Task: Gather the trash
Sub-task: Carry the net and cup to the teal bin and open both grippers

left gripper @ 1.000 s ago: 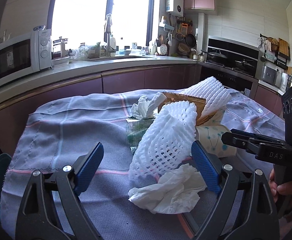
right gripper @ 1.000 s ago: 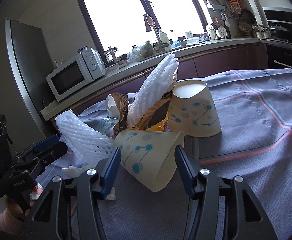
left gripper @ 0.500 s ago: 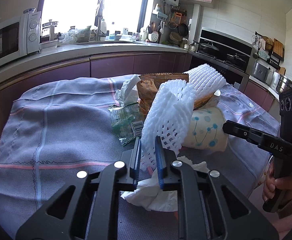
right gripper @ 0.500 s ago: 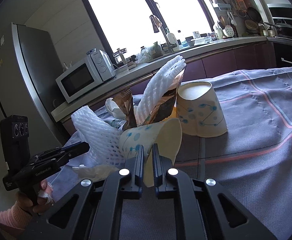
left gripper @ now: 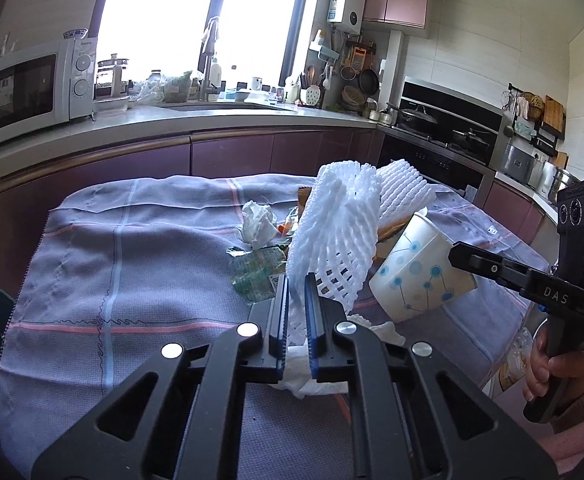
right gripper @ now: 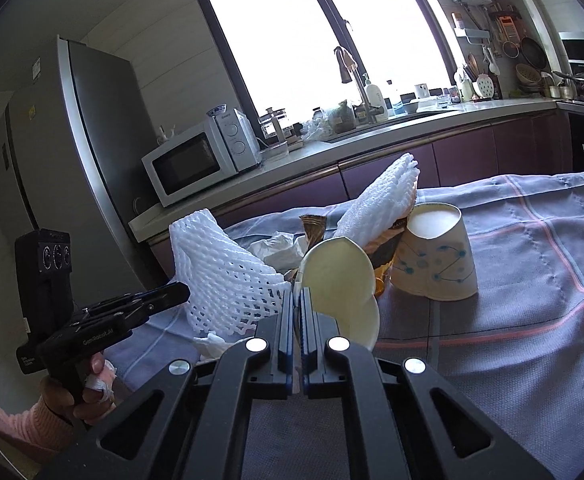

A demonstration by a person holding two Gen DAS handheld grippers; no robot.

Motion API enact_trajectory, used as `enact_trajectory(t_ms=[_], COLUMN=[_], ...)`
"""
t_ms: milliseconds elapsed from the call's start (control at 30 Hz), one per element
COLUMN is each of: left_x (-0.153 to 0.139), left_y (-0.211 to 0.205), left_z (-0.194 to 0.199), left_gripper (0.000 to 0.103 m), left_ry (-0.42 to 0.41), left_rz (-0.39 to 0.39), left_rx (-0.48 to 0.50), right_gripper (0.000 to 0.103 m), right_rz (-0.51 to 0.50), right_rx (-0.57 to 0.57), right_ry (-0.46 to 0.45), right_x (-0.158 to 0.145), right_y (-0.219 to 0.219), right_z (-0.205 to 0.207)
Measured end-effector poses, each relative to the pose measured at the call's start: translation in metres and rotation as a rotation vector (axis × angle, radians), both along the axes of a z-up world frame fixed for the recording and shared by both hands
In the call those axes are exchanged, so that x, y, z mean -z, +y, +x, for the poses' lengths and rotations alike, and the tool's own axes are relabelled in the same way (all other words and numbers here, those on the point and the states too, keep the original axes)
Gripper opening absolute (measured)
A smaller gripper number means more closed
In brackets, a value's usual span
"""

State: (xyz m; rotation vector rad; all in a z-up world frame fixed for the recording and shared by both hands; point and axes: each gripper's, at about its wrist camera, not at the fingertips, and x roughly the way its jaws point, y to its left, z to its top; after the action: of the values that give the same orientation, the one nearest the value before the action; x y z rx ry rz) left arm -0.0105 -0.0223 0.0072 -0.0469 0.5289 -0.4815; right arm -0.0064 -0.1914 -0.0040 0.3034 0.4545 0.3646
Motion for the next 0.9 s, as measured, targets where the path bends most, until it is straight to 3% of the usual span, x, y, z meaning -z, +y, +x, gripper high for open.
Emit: enact_trajectory(t_ms=[433, 900], left_x=[-0.024, -0.032], left_y=[0.063, 0.183], left_z=[-0.025, -0.048], left_gripper=[0.009, 0.008], left_ry=[-0.044, -0.062], left_rz=[-0.036, -0.023], left_rx=[-0.132, -0.432], right_gripper=[0.002, 0.002], right_rz=[-0.019, 0.001], right_rx=[-0.134, -0.449], right_ry=[-0.072, -0.066], right_x=[-0.031, -0.047], right_y=[0.041, 0.153], right_z=[0.002, 0.046])
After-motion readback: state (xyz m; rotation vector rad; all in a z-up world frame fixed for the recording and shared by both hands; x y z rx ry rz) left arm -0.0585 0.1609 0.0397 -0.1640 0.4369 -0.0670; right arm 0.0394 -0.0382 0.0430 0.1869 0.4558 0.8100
